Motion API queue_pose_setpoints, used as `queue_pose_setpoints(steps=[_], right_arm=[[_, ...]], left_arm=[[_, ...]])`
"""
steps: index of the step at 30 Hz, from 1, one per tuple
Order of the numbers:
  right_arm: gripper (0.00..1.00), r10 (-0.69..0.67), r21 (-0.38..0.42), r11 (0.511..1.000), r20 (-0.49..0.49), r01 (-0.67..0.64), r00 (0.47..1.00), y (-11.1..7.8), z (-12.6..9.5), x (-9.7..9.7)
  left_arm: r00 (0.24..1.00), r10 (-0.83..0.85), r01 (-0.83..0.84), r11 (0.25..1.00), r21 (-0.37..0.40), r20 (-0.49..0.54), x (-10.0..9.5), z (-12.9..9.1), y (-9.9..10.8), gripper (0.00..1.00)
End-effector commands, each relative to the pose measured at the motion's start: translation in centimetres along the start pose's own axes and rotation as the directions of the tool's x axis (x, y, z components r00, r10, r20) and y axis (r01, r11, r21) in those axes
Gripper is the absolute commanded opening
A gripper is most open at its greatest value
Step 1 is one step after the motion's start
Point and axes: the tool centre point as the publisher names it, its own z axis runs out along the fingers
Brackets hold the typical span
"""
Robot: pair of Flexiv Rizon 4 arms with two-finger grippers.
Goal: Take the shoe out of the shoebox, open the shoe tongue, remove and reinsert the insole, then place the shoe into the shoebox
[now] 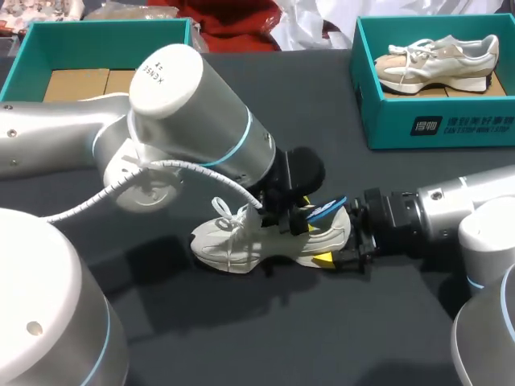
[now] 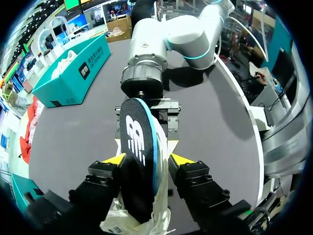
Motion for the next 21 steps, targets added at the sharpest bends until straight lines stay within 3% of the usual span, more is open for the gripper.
queue_pose_setpoints(steps=[1,4,7,8,21], right_arm=[[0.0,0.001,0.005,1.0,0.001,-0.001,1.0,-0.1,0.2,0.1],[0.0,0.001,0.005,1.0,0.001,-0.001,1.0,-0.1,0.2,0.1],[0.0,0.001,0.005,1.0,0.001,-0.001,1.0,-0.1,0.2,0.1],[0.0,0.001,0.005,1.0,0.001,-0.001,1.0,-0.1,0.2,0.1],[0.0,0.001,0.005,1.0,0.001,-0.001,1.0,-0.1,0.2,0.1]], left_arm=[[1.0,-0.009,0.009,1.0,-0.013,0.005,-0.6,1.4,-0.8,0.49],[1.0,-0.017,0.017,1.0,-0.016,0.01,-1.0,1.5,-0.8,0.33],[1.0,-0.023,0.023,1.0,-0.018,0.015,-1.5,1.6,-0.8,0.03],[1.0,-0.024,0.025,1.0,-0.018,0.016,-1.6,1.5,-0.8,0.0],[0.999,-0.032,0.032,0.999,0.025,0.008,-2.5,0.1,-1.8,0.0]])
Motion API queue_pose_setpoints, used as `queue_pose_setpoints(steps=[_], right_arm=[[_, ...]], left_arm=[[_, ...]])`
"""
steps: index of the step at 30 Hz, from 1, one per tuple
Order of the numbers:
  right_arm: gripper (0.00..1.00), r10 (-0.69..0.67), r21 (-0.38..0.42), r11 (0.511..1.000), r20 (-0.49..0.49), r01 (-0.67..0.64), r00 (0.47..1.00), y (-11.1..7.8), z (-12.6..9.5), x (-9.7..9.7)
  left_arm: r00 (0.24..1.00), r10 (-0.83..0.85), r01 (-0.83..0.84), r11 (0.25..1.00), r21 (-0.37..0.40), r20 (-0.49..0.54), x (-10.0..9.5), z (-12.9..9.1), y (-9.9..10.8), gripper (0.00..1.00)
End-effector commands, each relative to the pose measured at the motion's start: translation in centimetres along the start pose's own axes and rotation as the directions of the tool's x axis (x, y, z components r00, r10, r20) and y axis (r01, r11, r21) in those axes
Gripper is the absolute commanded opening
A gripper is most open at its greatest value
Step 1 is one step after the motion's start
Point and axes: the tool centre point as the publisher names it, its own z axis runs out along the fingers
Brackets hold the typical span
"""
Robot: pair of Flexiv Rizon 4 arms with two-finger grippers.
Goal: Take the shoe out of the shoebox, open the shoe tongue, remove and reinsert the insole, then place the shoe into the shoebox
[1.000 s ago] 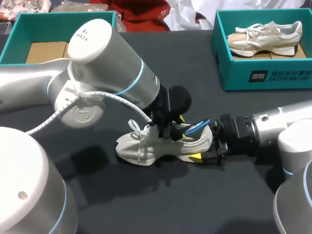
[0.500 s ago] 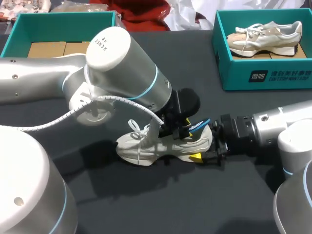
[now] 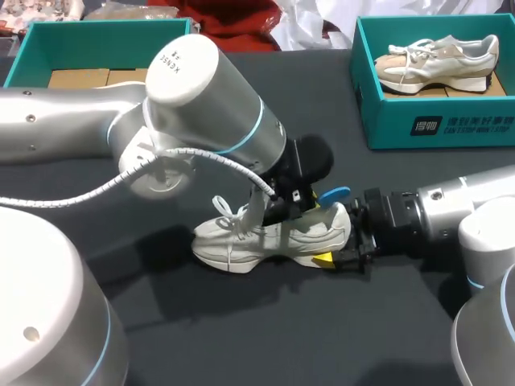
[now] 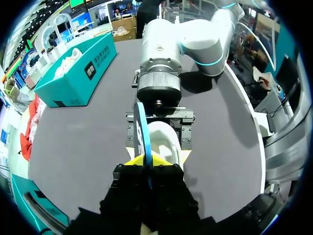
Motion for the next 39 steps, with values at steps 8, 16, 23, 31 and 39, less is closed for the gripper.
queue_pose_setpoints(steps=[8,16,23,31,39], right_arm=[[0.0,0.001,0.005,1.0,0.001,-0.001,1.0,-0.1,0.2,0.1],[0.0,0.001,0.005,1.0,0.001,-0.001,1.0,-0.1,0.2,0.1],[0.0,0.001,0.005,1.0,0.001,-0.001,1.0,-0.1,0.2,0.1],[0.0,0.001,0.005,1.0,0.001,-0.001,1.0,-0.1,0.2,0.1],[0.0,0.001,0.005,1.0,0.001,-0.001,1.0,-0.1,0.2,0.1]], left_arm=[[1.0,-0.002,0.002,0.999,0.033,-0.015,-0.3,-0.6,-1.9,0.0],[1.0,-0.012,0.013,1.0,0.027,-0.021,0.5,0.2,-1.7,0.47],[1.0,-0.014,0.014,0.999,0.037,-0.01,1.2,0.8,-1.3,0.49],[1.0,-0.016,0.017,0.997,0.074,-0.009,1.1,1.7,-0.9,0.49],[1.0,-0.027,0.027,0.995,0.097,0.002,0.3,2.1,-0.6,0.48]])
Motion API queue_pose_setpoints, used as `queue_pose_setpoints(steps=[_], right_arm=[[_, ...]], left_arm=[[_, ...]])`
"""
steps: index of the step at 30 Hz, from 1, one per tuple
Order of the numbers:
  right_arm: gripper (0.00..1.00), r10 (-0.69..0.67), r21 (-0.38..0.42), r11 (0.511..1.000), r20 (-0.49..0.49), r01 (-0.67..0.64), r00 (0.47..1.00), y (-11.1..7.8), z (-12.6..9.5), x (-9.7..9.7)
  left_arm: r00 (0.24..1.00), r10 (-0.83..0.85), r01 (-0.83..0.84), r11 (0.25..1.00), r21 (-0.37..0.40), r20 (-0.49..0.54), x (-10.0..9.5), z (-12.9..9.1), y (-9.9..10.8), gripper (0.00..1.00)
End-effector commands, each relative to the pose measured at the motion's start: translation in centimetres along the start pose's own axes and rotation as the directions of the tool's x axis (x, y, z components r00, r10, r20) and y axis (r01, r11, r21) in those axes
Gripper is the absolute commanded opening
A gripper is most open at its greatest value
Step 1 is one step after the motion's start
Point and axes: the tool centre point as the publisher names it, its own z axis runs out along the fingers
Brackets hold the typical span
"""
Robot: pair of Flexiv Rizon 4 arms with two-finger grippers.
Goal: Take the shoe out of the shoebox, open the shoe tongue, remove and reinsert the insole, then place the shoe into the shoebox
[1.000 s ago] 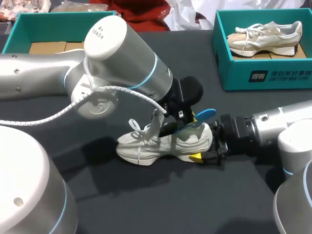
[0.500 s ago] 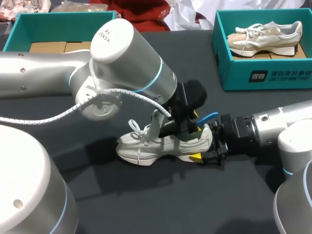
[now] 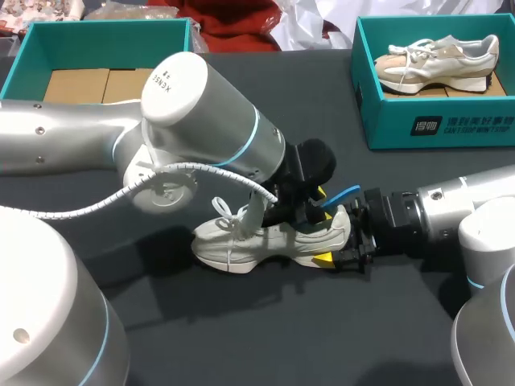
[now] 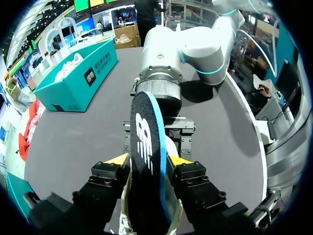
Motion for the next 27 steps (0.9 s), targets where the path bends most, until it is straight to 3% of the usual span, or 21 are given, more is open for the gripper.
queue_pose_setpoints(steps=[1,6,8,11,12,13,19,27], right_arm=[[0.0,0.001,0.005,1.0,0.001,-0.001,1.0,-0.1,0.2,0.1],[0.0,0.001,0.005,1.0,0.001,-0.001,1.0,-0.1,0.2,0.1],[0.0,0.001,0.005,1.0,0.001,-0.001,1.0,-0.1,0.2,0.1],[0.0,0.001,0.005,1.0,0.001,-0.001,1.0,-0.1,0.2,0.1],[0.0,0.001,0.005,1.0,0.001,-0.001,1.0,-0.1,0.2,0.1],[0.0,0.001,0.005,1.0,0.001,-0.001,1.0,-0.1,0.2,0.1],[0.0,0.001,0.005,1.0,0.001,-0.001,1.0,-0.1,0.2,0.1],[0.0,0.001,0.005,1.0,0.001,-0.001,1.0,-0.1,0.2,0.1]], left_arm=[[1.0,-0.001,0.001,1.0,0.014,0.005,-0.2,0.6,0.3,0.48],[1.0,0.002,-0.002,1.0,0.015,0.011,-0.1,1.0,0.5,0.46],[1.0,-0.003,0.003,1.0,0.015,-0.01,-0.2,1.3,0.4,0.41],[0.999,-0.012,0.013,1.0,0.017,-0.032,-0.6,1.6,0.3,0.18],[0.999,-0.013,0.014,1.0,0.017,-0.031,-0.7,1.6,0.2,0.05],[0.999,-0.016,0.017,1.0,0.017,-0.031,-0.9,1.6,0.2,0.0],[0.998,-0.028,0.03,0.999,0.029,-0.055,-1.3,1.1,-0.4,0.0],[0.99,-0.015,0.024,0.998,0.059,-0.141,-0.9,-1.3,-1.7,0.0]])
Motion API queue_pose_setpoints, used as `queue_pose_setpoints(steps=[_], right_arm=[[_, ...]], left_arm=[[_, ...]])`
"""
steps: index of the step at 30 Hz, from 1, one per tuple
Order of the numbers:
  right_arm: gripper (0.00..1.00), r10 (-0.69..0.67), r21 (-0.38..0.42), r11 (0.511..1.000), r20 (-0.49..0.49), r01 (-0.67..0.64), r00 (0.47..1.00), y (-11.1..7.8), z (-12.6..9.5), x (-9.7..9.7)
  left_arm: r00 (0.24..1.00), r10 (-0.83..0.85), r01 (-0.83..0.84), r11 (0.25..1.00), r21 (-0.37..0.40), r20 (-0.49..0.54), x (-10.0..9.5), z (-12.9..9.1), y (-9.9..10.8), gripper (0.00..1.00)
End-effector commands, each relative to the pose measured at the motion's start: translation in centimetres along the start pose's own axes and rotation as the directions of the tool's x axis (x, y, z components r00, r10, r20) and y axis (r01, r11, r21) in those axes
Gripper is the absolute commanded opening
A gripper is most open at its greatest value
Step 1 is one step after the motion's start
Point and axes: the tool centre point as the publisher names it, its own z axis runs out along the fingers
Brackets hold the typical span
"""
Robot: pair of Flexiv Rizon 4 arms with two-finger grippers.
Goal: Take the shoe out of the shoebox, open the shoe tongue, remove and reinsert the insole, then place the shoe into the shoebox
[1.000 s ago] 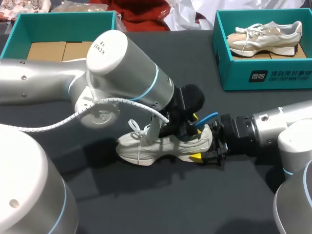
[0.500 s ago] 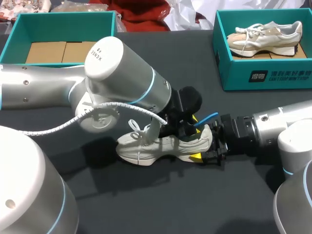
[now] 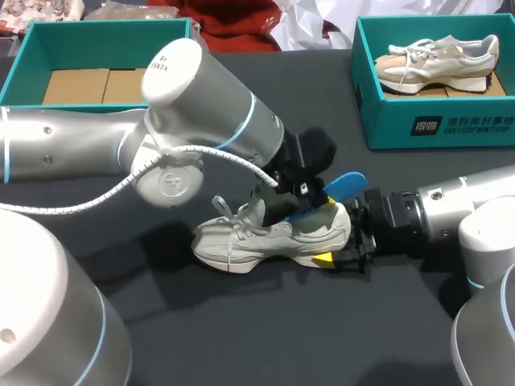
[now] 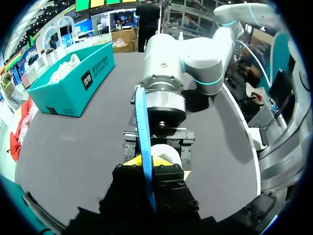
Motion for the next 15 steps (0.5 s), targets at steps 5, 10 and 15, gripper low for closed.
queue_pose_setpoints(steps=[5,10,15], right_arm=[[0.0,0.001,0.005,1.0,0.001,-0.001,1.0,-0.1,0.2,0.1],[0.0,0.001,0.005,1.0,0.001,-0.001,1.0,-0.1,0.2,0.1],[0.0,0.001,0.005,1.0,0.001,-0.001,1.0,-0.1,0.2,0.1]], left_arm=[[0.993,0.008,-0.007,1.0,0.008,-0.118,0.6,-3.0,-1.6,0.0],[0.981,0.025,-0.018,0.999,0.039,-0.192,1.6,-4.9,-3.2,0.0],[0.964,0.052,-0.029,0.995,0.092,-0.262,2.8,-7.4,-5.2,0.0]])
